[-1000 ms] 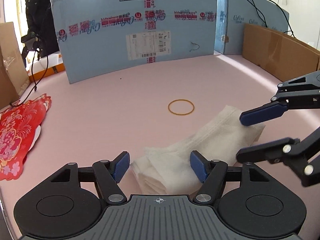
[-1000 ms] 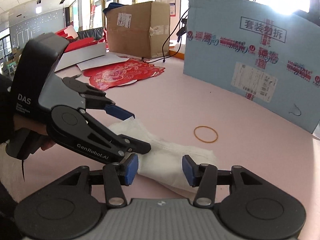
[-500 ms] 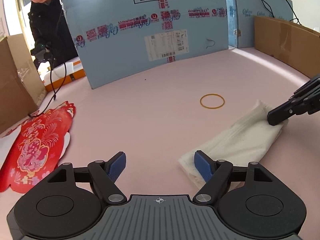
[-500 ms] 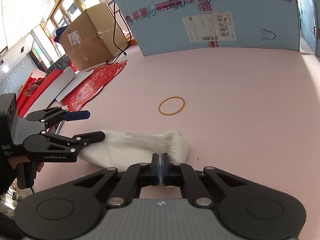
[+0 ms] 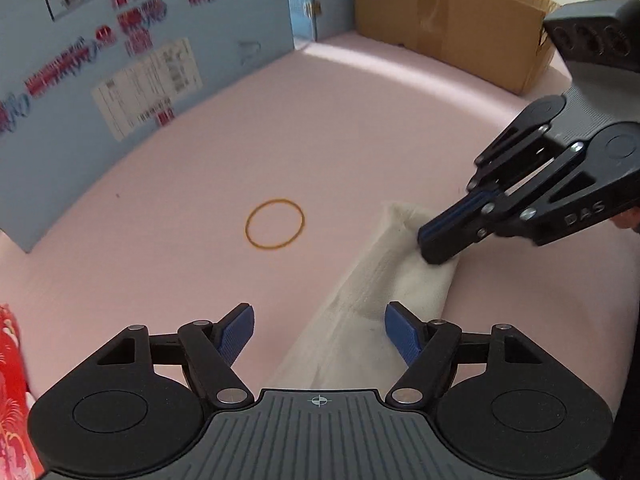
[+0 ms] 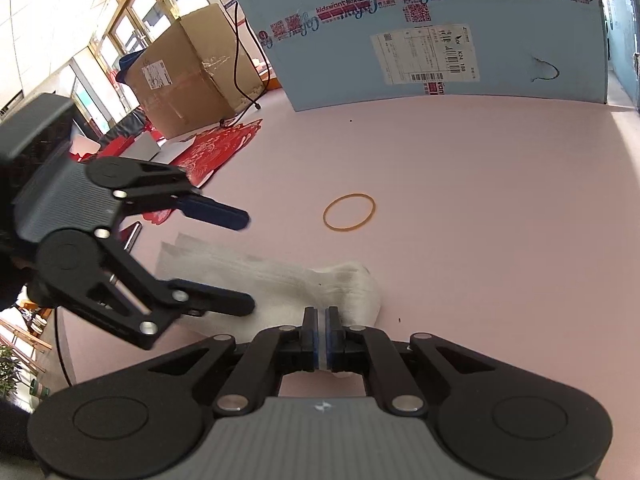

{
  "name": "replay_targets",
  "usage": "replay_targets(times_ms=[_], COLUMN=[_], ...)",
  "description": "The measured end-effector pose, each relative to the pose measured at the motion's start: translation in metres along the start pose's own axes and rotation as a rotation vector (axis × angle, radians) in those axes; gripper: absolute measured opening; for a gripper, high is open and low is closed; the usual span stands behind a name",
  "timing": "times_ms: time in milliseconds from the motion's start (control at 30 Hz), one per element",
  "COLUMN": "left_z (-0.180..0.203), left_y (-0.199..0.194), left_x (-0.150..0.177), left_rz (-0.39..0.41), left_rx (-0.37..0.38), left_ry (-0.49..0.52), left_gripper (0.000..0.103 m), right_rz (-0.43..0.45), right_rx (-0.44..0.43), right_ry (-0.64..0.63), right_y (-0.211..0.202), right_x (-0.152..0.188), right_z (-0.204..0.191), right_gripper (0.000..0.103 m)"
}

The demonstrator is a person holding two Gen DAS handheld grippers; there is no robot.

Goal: Fold shopping bag
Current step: 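Grasp the bag end with the right gripper and lift it toward the left gripper, then grasp the bag neck with the left gripper while the right gripper releases it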

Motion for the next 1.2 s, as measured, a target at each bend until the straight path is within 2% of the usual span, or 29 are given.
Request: replay_targets(times_ms=[67,100,133,200,267,367,400,433,467,533,600,700,733,767,800,833,900,933,967,1033,1067,1167,1200], left_z=[0.002,0.002,0.002,0.002,0.002,0.002,0.002,0.001,0.001,0.001,0.001,0.008,0.014,0.018,0.024,0.030,0.037,0.041,0.046,0.059,0.065,0.080,0.081], left_y=[0.000,0.001,0.001,0.002,0.002,0.001,0.000,0.000,0.001,0.002,0.003,0.005,0.006,0.007,0.007,0.006,0.002,-0.001,-0.005,-0.011,-0.013,-0.014,-0.011], left_x=[0.001,0.002,0.003,0.004,0.004,0.004,0.003,0.002,0.001,-0.002,-0.006,-0.010,-0.009,-0.008,-0.007,-0.006,-0.006,-0.006,-0.004,0.002,0.006,0.019,0.022], left_rz=[-0.003,0.000,0.005,0.013,0.026,0.045,0.047,0.047,0.046,0.038,0.024,-0.023,-0.047,-0.060,-0.073,-0.083,-0.078,-0.067,-0.066,-0.072,-0.075,-0.080,-0.082], left_rx=[0.000,0.003,0.009,0.018,0.023,0.038,0.042,0.048,0.056,0.091,0.139,0.230,0.260,0.278,0.304,0.312,0.293,0.262,0.207,0.090,0.065,0.026,0.013], left_ry=[0.025,0.033,0.038,0.045,0.059,0.067,0.069,0.073,0.077,0.082,0.085,0.112,0.132,0.142,0.153,0.167,0.203,0.239,0.316,0.506,0.557,0.641,0.633], left_gripper=[0.074,0.074,0.075,0.075,0.075,0.075,0.076,0.075,0.075,0.075,0.075,0.074,0.068,0.047,0.039,0.037,0.028,0.022,0.019,0.019,0.019,0.019,0.021], right_rz=[0.016,0.040,0.053,0.017,-0.041,-0.050,-0.063,-0.078,-0.085,-0.072,-0.029,0.033,0.042,0.047,0.053,0.052,0.043,0.036,0.025,-0.006,-0.017,-0.038,-0.047], right_rx=[-0.020,-0.019,0.000,0.052,0.009,-0.091,-0.110,-0.109,-0.097,-0.133,-0.177,-0.221,-0.220,-0.216,-0.211,-0.202,-0.181,-0.167,-0.148,-0.126,-0.129,-0.158,-0.168], right_ry=[0.026,0.034,0.038,0.041,0.079,0.118,0.102,0.074,0.050,-0.039,-0.105,-0.229,-0.265,-0.298,-0.330,-0.355,-0.355,-0.336,-0.307,-0.266,-0.265,-0.297,-0.314], right_y=[-0.010,-0.016,-0.021,-0.018,-0.005,0.010,0.016,0.020,0.022,0.017,0.006,-0.015,-0.020,-0.025,-0.030,-0.034,-0.037,-0.038,-0.039,-0.036,-0.034,-0.025,-0.020], right_x=[-0.004,-0.007,-0.009,-0.008,-0.007,-0.013,-0.016,-0.020,-0.022,-0.025,-0.027,-0.030,-0.029,-0.029,-0.028,-0.027,-0.024,-0.022,-0.020,-0.016,-0.014,-0.012,-0.012], right_z=[-0.001,0.000,0.003,0.014,0.023,0.027,0.027,0.028,0.029,0.024,0.018,0.008,0.005,0.002,-0.002,-0.004,-0.003,0.000,0.004,0.010,0.009,0.001,-0.002], right_gripper=[0.026,0.043,0.066,0.073,0.070,0.066,0.054,0.039,0.032,0.024,0.020,0.019,0.019,0.019,0.019,0.019,0.020,0.026,0.028,0.035,0.036,0.039,0.039])
Point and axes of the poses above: each gripper's, at about its wrist camera, not at the fingertips, and y roughly the way its jaws point, z to its right, x to its underside, the point moved 9 cm from there along y, roughly the way its jaws point, and after that the axes turned 5 degrees about -y, right-handed, at the moved point
